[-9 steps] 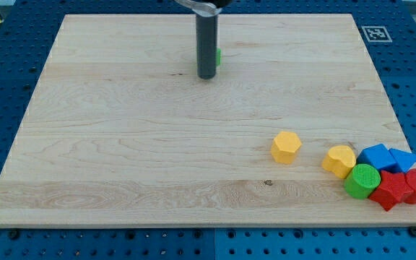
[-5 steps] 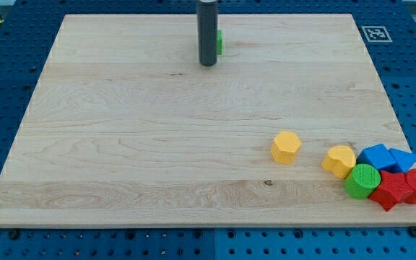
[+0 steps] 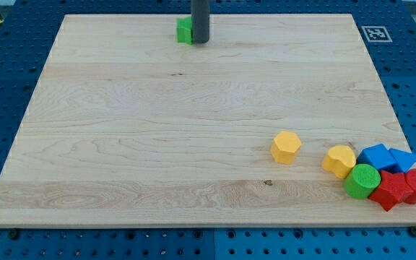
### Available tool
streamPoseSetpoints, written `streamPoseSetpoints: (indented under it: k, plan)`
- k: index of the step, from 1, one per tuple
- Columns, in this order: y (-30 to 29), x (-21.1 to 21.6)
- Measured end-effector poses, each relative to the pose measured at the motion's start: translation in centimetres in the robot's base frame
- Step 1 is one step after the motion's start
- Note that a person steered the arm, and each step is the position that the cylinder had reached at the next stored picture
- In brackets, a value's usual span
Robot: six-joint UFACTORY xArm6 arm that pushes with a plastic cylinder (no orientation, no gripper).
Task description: Move the green star to the top center of the board
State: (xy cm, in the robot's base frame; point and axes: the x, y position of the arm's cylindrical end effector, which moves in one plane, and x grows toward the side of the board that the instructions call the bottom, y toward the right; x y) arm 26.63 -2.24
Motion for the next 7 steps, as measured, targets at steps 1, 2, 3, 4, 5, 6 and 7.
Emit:
streamPoseSetpoints:
  k: [1, 2, 3, 4, 5, 6, 7]
  plan:
    - [0.0, 1.2]
    - [-0.3, 1.8]
    - [-2.1, 2.4]
    - [-4.5, 2.6]
    - [-4.6, 1.3]
    - [-3.6, 0.8]
    - [-2.6, 0.6]
